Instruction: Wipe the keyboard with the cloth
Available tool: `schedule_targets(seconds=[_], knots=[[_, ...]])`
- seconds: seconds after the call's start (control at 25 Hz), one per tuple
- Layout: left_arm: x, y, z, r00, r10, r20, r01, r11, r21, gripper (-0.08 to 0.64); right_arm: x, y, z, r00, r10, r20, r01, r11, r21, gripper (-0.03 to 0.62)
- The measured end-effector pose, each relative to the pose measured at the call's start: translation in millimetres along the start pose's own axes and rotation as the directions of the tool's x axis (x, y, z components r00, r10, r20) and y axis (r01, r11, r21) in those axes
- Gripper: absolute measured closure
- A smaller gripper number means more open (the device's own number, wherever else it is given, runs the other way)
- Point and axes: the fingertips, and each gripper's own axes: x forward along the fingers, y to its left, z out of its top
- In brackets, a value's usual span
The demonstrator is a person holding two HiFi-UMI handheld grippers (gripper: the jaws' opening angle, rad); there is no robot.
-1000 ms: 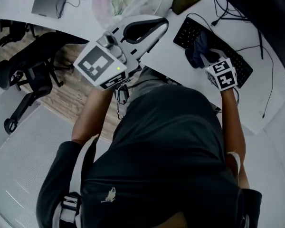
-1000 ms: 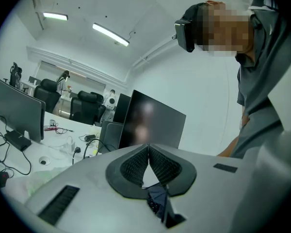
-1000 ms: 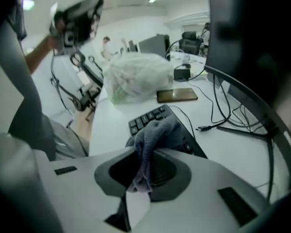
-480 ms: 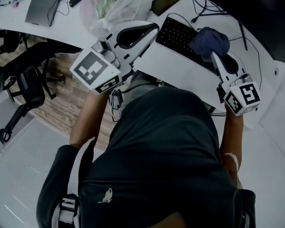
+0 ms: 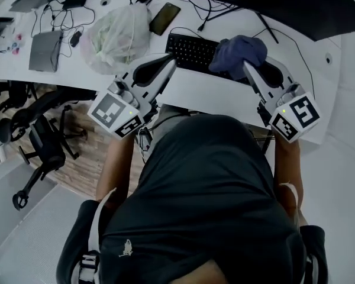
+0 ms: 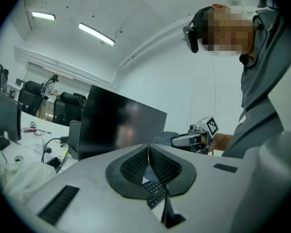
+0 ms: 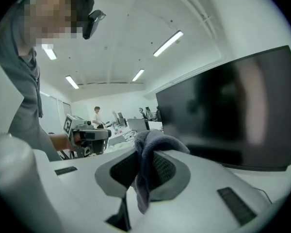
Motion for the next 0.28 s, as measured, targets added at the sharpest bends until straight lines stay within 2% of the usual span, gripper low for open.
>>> schedule_targets(seconds=[0.12, 0.28], knots=[[17, -29, -11, 0.999, -0.035, -0.024, 0.035, 0.999, -0.019, 0.548, -21, -5, -1, 1.000, -0.001, 0.020, 0.000, 1.000, 0.007, 0.545], [32, -79, -38, 0.994, -0.076, -0.081, 0.070, 0.995, -0.072, 0.548, -51, -7, -15, 1.000, 0.023, -0.004, -0.023, 1.000, 0.020, 0.545]])
